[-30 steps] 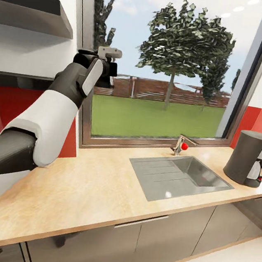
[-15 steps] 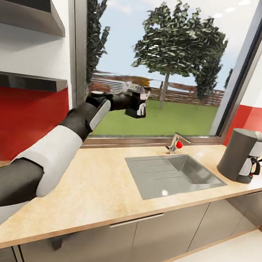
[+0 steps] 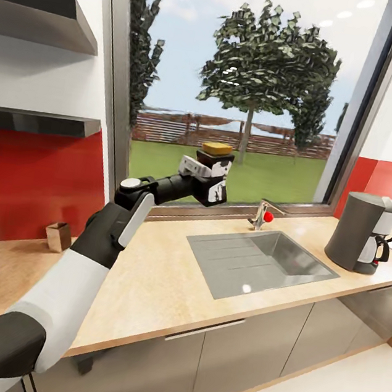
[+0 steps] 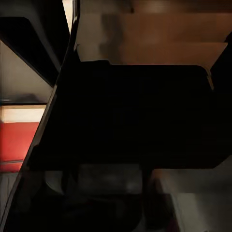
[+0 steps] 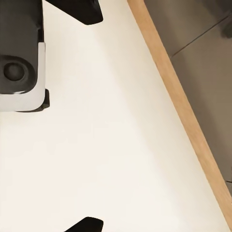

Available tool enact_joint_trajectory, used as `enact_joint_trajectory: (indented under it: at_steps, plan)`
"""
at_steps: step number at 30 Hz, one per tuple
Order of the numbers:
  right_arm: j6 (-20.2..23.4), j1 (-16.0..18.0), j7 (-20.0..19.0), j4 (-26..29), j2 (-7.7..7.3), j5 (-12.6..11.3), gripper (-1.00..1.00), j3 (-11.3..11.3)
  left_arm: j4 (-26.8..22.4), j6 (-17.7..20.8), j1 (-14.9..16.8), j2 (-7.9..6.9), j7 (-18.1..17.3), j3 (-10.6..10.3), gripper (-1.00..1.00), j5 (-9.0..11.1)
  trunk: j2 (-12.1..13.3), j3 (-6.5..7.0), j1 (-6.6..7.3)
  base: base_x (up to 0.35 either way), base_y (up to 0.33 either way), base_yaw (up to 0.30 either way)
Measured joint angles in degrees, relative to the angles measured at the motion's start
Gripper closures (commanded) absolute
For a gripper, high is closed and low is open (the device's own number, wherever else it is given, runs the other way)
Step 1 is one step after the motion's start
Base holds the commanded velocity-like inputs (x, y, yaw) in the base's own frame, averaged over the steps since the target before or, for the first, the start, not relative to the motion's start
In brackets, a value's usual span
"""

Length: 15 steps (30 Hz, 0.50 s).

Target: Set up a coffee station on the kitchen countertop: keep the coffee maker on the countertop, move the bottle of coffee from the kitchen shelf to the counter next to the coffee maker, place a paper coffee filter on top of the coffee maker, put the saucer next to the coffee maker with the coffee cup on the saucer, and place the electric kettle next to the coffee maker.

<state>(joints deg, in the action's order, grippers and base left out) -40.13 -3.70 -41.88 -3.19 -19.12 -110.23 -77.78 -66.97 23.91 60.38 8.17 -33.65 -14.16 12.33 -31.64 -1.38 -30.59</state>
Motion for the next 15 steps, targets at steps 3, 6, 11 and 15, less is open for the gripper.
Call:
enact_joint_trajectory:
  at_steps: [3, 6, 11, 15]
  plan:
    - [0.0, 0.0, 0.0, 0.0, -0.06, -0.01, -1.0, 0.05, -0.04, 0.0, -0.15, -0.01, -0.06, -0.01, 1.0, -0.08, 0.0, 0.0, 0.0, 0.0, 0.0, 0.0]
    - [-0.01, 0.0, -0.01, -0.01, -0.18, 0.01, -1.0, 0.04, 2.59, 0.0, -0.23, -0.02, -0.09, -0.07, 1.0, -0.02, -0.02, 0.0, 0.02, 0.073, -0.114, 0.0]
    - [-0.02, 0.0, -0.02, -0.02, -0.19, 0.0, -1.0, 0.07, 2.73, 0.01, -0.24, -0.02, -0.09, -0.09, 1.0, -0.08, 0.0, 0.0, 0.02, 0.134, -0.219, 0.0]
    - [-0.02, 0.0, -0.08, -0.02, -0.15, 0.0, -1.0, 0.05, 2.76, 0.03, -0.24, -0.02, -0.09, -0.1, 1.0, -0.1, 0.0, 0.0, 0.02, 0.154, -0.252, -0.006]
